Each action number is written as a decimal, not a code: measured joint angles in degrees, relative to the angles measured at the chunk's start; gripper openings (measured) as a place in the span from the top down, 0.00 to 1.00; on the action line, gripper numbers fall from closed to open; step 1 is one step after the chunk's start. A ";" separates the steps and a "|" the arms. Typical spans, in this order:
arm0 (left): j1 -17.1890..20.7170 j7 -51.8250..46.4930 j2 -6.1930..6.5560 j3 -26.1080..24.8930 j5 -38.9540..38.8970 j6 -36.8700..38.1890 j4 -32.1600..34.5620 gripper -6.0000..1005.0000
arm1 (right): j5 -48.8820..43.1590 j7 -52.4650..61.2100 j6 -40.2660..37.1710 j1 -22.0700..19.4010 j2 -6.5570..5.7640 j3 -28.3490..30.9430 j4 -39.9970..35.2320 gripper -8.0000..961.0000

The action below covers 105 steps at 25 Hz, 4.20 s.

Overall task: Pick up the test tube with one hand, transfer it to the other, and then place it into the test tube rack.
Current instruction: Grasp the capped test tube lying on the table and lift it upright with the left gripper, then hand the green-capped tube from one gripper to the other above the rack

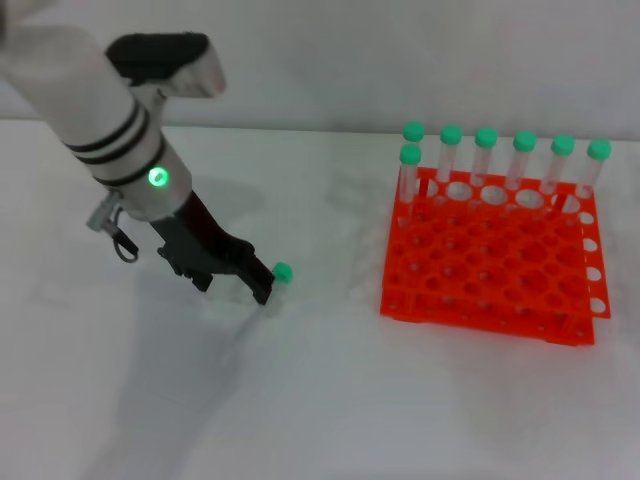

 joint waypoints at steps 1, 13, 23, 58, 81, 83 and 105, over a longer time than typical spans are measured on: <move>-0.34 -0.67 -0.43 0.00 1.30 -0.76 0.52 0.13 | 0.00 0.02 0.01 -0.01 0.00 0.00 0.02 0.12; -0.63 -4.39 -1.70 0.00 6.20 -6.55 5.99 0.14 | 0.16 0.09 0.16 0.03 0.00 0.00 0.55 0.12; -0.50 -5.55 -2.15 0.01 9.55 -6.89 8.10 0.25 | 0.29 0.08 0.16 0.20 0.00 0.00 0.66 0.12; 5.80 2.65 -0.97 -0.09 -10.71 -35.54 8.48 0.80 | 0.44 0.97 -0.15 -0.59 -0.27 0.63 0.54 0.13; 35.09 111.77 -3.09 -0.18 -98.68 -6.40 34.48 0.80 | -7.65 23.60 6.03 -4.53 -2.63 -6.90 -8.77 0.14; 33.59 113.00 -3.17 -0.18 -93.08 -9.20 36.66 0.80 | -13.66 30.35 8.39 -6.04 -4.35 -9.19 -13.20 0.14; 30.02 126.34 -3.90 -0.97 -82.59 -19.79 46.07 0.80 | -42.64 48.89 37.61 -1.97 -8.13 -9.66 -17.91 0.15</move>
